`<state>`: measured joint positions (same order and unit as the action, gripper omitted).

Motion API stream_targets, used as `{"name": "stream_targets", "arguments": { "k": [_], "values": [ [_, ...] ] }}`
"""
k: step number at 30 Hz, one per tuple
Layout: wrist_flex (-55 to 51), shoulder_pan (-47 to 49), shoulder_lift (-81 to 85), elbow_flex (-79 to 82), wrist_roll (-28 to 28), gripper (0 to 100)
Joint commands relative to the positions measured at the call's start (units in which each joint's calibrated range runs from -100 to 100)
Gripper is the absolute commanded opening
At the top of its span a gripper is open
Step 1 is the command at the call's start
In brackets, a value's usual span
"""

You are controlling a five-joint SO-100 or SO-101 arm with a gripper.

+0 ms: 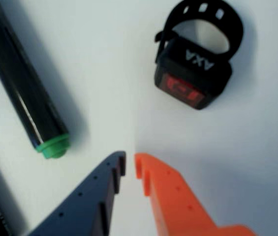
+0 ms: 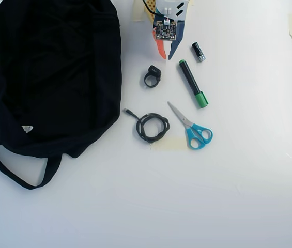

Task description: Put the bike light into the black bag

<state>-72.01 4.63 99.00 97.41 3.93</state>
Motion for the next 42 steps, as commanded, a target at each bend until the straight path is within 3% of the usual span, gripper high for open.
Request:
{"name": "stream_targets", "arguments": {
  "k": [1,42],
  "values": [
    [-0.35,-0.22,0.58,1.88,-0.05,2],
    [-0.35,0.38,0.58,1.88,-0.16,2]
  ]
}}
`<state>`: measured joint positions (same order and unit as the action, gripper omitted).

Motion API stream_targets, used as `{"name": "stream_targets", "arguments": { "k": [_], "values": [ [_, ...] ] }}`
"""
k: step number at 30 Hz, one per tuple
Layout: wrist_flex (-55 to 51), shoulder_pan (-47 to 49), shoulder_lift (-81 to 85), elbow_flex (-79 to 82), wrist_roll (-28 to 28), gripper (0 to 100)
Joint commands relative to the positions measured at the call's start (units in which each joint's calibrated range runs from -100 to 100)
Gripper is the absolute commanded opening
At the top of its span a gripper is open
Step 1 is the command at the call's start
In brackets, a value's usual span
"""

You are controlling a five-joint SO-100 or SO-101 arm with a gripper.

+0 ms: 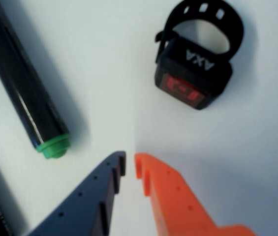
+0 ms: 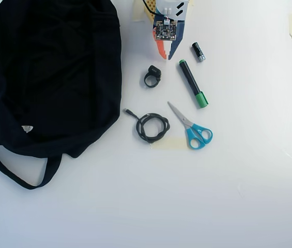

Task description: Put the bike light into the black bag

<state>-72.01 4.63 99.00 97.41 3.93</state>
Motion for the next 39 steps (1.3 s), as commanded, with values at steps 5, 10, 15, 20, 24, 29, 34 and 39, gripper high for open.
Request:
{"name": "stream_targets", "arguments": {
  "k": [5,10,15,20,24,29,34,39],
  "values": [
    [2.84,0.38,-0.75,-1.36,-0.10,2],
    [16.79,0.98,-8.46,-10.97,-0.10,2],
    [34.97,4.50,-20.50,-19.24,0.42,2],
    [52.71,5.17,-36.18,-28.04,0.42,2],
    [65.37,4.80,-47.30,-35.77,0.37,2],
    [73.30,4.50,-60.75,-49.88,-0.05,2],
    [73.04,3.00,-75.68,-68.39,-0.16,2],
    [68.30,1.13,-89.88,-88.60,-0.21,2]
  ]
}}
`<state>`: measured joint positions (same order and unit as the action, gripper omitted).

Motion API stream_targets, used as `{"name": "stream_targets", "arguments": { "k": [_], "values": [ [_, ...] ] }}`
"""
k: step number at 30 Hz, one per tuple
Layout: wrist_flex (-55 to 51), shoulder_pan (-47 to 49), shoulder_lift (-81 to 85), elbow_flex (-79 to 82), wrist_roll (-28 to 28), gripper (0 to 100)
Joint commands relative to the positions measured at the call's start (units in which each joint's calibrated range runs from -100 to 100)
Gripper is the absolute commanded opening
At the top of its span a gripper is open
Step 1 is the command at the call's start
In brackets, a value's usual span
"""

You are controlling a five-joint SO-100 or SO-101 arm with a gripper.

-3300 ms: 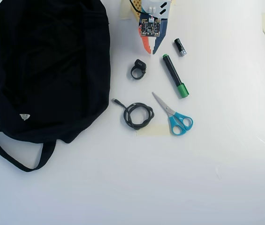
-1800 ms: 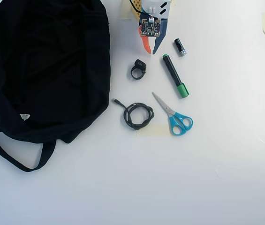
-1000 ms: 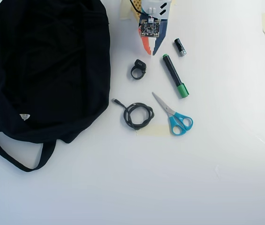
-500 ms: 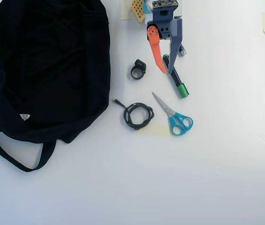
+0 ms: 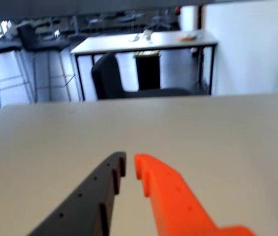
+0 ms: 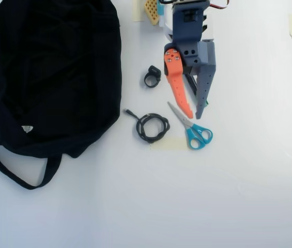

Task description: Put the bike light into the black bag

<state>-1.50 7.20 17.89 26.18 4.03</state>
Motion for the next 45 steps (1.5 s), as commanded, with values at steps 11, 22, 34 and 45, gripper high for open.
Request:
{"name": "stream_targets", "arguments": {
  "k": [11,22,34,45],
  "values": [
    [-3.84,-2.49,-21.79,-31.03,-3.56,2],
    [-8.14,-1.44,-20.38,-27.26,-3.61,2],
    [-39.07,-1.52,-10.84,-27.17,-3.66,2],
    [-63.96,-2.11,-8.26,-28.16,-3.71,2]
  ]
}}
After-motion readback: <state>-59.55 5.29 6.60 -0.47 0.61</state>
